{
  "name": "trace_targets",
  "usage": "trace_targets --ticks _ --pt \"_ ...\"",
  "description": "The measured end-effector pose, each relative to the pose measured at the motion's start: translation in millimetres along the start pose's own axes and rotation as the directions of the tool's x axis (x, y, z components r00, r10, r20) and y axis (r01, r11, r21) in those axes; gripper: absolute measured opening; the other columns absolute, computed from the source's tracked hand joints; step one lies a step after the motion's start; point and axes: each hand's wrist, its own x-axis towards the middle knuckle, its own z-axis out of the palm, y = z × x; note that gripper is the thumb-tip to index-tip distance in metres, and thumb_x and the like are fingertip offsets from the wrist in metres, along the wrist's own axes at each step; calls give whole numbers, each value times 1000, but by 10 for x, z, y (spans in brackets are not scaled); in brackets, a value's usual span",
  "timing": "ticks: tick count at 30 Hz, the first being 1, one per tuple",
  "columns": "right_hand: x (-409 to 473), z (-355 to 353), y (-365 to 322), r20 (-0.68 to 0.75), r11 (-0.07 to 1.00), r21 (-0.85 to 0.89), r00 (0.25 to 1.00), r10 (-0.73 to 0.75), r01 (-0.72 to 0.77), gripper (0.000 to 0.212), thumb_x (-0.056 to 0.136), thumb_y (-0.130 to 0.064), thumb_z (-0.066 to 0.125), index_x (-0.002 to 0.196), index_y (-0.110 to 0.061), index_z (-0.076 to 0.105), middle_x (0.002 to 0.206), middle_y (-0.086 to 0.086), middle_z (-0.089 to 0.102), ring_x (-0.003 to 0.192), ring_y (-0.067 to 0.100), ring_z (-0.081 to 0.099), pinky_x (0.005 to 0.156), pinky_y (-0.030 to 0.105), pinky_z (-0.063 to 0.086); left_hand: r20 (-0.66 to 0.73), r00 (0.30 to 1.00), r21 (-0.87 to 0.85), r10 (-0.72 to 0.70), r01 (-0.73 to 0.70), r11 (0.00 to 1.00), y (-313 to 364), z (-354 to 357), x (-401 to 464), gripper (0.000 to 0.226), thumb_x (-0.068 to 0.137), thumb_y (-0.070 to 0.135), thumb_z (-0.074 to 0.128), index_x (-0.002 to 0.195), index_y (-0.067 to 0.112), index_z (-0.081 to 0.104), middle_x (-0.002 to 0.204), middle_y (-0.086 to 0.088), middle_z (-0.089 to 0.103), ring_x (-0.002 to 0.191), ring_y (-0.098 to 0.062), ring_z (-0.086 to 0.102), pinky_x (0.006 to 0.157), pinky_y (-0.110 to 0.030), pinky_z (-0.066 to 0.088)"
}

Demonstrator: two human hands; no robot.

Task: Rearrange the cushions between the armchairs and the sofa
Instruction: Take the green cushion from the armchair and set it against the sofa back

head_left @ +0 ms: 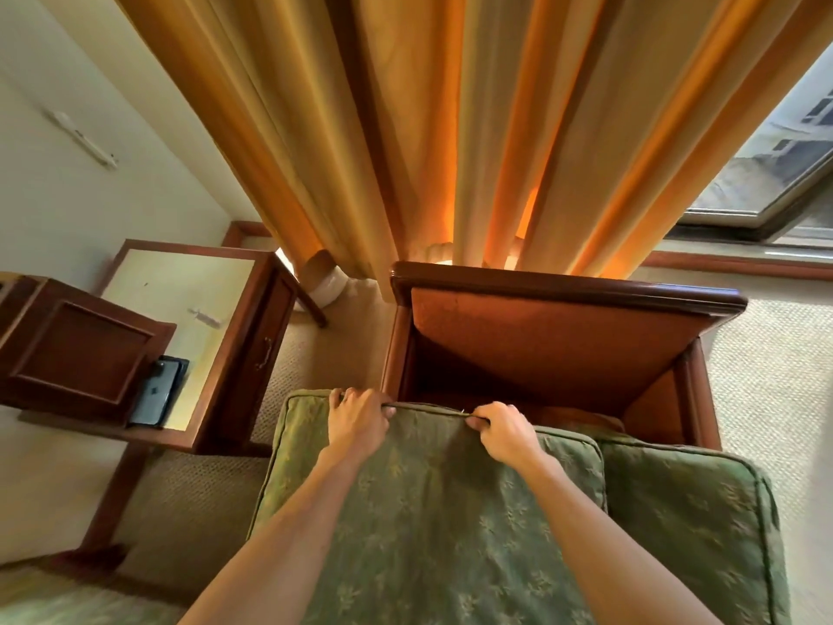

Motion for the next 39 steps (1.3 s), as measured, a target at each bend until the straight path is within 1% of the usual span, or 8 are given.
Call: trace_targets --ticks 12,18,21,24,29,32,35,39 --pt "-1193 -893 -523 -317 983 -69 930 -185 172 18 97 -35 60 88 -25 72 92 2 74 95 33 65 70 35 45 -293 930 -179 224 -283 942 106 -1054 -806 10 94 24 67 93 28 76 88 8 75 93 -14 66 113 -43 33" --pt "-2125 -1196 -560 -297 875 -223 825 -480 429 14 98 -23 58 99 -23 72 125 -7 64 118 19 58 94 39 49 -520 702 -130 487 -628 767 -168 -1454 -1612 12 79 19 79 84 30 77 143 13 52 147 -11 29 124 -34 -2" --pt "-2337 -906 -388 -287 866 -200 818 -499 458 11 97 -22 62 100 -27 71 155 -12 33 149 11 22 120 40 24 -370 792 -196 485 -577 793 -245 -1351 -1885 15 81 32 79 84 38 66 160 6 32 154 -22 12 124 -50 3" --pt "-2441 -716 -305 -300 888 -127 836 -459 442 9 93 -34 65 97 -26 64 153 -4 42 147 14 27 117 49 34 -283 824 -111 490 -536 837 -230 -1230 -2003 26 84 45 74 99 39 53 164 4 24 153 -20 0 121 -35 -13" --pt "-2554 -804 -438 -264 905 -211 869 -417 370 76 66 -93 51 112 -33 46 128 -9 53 111 11 52 97 45 48 -247 859 63 449 -448 892 -132 -1120 -2198 103 70 76 68 149 37 15 168 -2 2 153 -21 -4 120 -36 -14" --pt "-2513 -850 -626 -154 907 -307 925 -347 290 125 50 -101 51 150 -34 18 158 -2 18 141 23 27 113 53 32 -148 920 99 363 -351 931 -45 -1230 -2291 138 59 83 71 150 43 -25 167 -4 -9 153 -28 -1 116 -42 -12" --pt "-2440 -752 -898 -49 862 -406 934 -353 304 138 49 -95 62 156 -32 0 158 1 17 141 25 19 115 49 27 -107 921 229 375 -345 910 148 -1311 -2259 140 62 75 76 153 37 -23 164 -4 17 151 -31 6 121 -47 -5" --pt "-2376 -497 -1050 -98 741 -574 869 -485 349 121 55 -82 71 147 -19 24 138 6 36 125 25 27 110 43 24 -45 917 340 396 -358 869 289 -1322 -2248 129 65 72 76 158 20 4 162 -8 15 151 -30 1 120 -44 -10"
